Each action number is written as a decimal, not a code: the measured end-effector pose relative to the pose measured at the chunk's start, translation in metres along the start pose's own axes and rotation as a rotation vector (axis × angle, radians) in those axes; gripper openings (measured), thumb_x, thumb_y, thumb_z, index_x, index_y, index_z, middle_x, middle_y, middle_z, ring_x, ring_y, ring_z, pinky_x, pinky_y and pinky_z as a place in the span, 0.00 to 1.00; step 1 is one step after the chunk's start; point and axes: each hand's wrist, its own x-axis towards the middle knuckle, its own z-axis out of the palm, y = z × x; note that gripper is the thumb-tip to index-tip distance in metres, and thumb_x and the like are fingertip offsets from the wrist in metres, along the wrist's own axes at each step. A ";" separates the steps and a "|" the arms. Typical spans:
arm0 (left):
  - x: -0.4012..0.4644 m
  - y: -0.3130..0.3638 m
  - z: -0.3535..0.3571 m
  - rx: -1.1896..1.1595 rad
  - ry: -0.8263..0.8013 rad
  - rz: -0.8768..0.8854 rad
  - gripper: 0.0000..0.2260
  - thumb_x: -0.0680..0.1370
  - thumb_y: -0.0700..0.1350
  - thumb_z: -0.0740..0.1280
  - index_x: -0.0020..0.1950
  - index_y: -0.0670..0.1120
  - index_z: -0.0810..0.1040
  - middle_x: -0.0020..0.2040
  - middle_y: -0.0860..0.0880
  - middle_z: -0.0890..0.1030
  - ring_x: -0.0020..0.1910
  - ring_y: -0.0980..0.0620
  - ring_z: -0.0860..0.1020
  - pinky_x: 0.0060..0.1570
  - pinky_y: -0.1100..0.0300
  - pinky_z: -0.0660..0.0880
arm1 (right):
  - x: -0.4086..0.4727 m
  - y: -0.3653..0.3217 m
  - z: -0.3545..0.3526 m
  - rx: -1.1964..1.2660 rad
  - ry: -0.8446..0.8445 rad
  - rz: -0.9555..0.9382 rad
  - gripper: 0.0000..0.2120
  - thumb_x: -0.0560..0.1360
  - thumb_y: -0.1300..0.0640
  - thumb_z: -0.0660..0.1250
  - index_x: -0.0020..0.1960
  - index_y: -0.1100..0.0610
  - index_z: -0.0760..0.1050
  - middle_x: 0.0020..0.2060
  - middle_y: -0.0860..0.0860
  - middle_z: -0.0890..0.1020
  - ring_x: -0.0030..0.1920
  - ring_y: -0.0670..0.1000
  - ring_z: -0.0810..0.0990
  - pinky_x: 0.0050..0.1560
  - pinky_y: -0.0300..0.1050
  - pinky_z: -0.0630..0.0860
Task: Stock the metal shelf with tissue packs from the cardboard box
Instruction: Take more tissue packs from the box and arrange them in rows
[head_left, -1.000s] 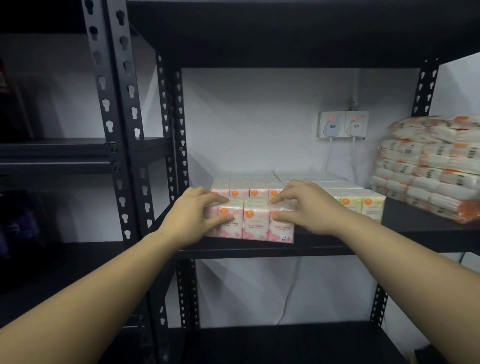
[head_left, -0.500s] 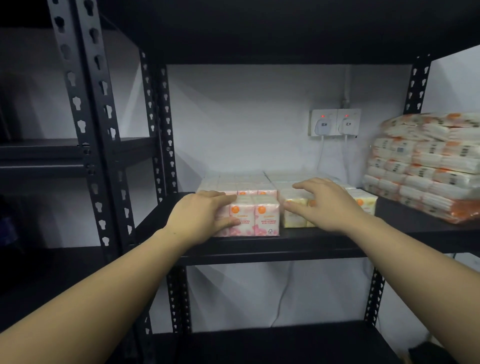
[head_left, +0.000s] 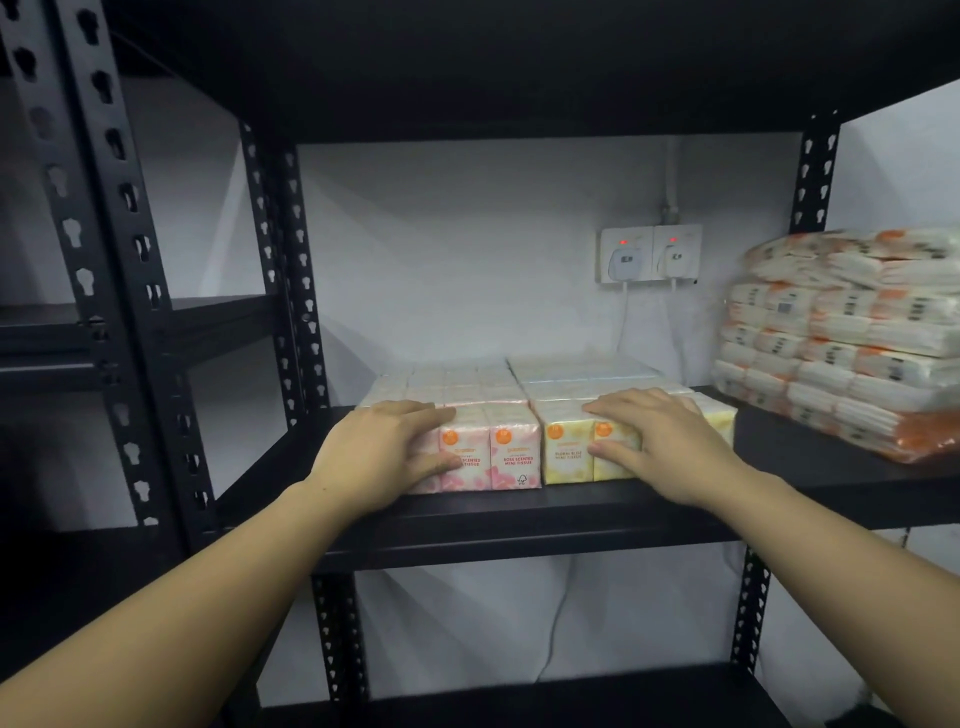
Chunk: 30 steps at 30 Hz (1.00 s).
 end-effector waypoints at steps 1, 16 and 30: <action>0.000 0.000 0.001 0.000 0.000 -0.004 0.30 0.75 0.73 0.62 0.74 0.63 0.73 0.72 0.59 0.77 0.70 0.54 0.75 0.66 0.54 0.75 | 0.000 0.001 0.002 -0.001 0.001 -0.003 0.26 0.78 0.32 0.60 0.74 0.38 0.70 0.71 0.40 0.74 0.71 0.47 0.68 0.72 0.50 0.61; 0.002 -0.008 -0.026 -0.040 -0.066 -0.144 0.48 0.65 0.82 0.63 0.79 0.56 0.68 0.76 0.53 0.73 0.73 0.48 0.72 0.73 0.48 0.69 | 0.003 -0.003 -0.009 -0.047 -0.050 0.034 0.45 0.68 0.18 0.56 0.80 0.38 0.61 0.78 0.40 0.66 0.77 0.48 0.62 0.77 0.55 0.59; -0.010 -0.033 -0.017 -0.679 -0.231 -0.401 0.20 0.69 0.61 0.78 0.54 0.68 0.71 0.48 0.70 0.82 0.49 0.69 0.82 0.52 0.67 0.77 | 0.016 0.013 -0.019 -0.200 -0.192 0.116 0.53 0.65 0.13 0.44 0.82 0.41 0.58 0.80 0.44 0.64 0.79 0.51 0.64 0.77 0.56 0.63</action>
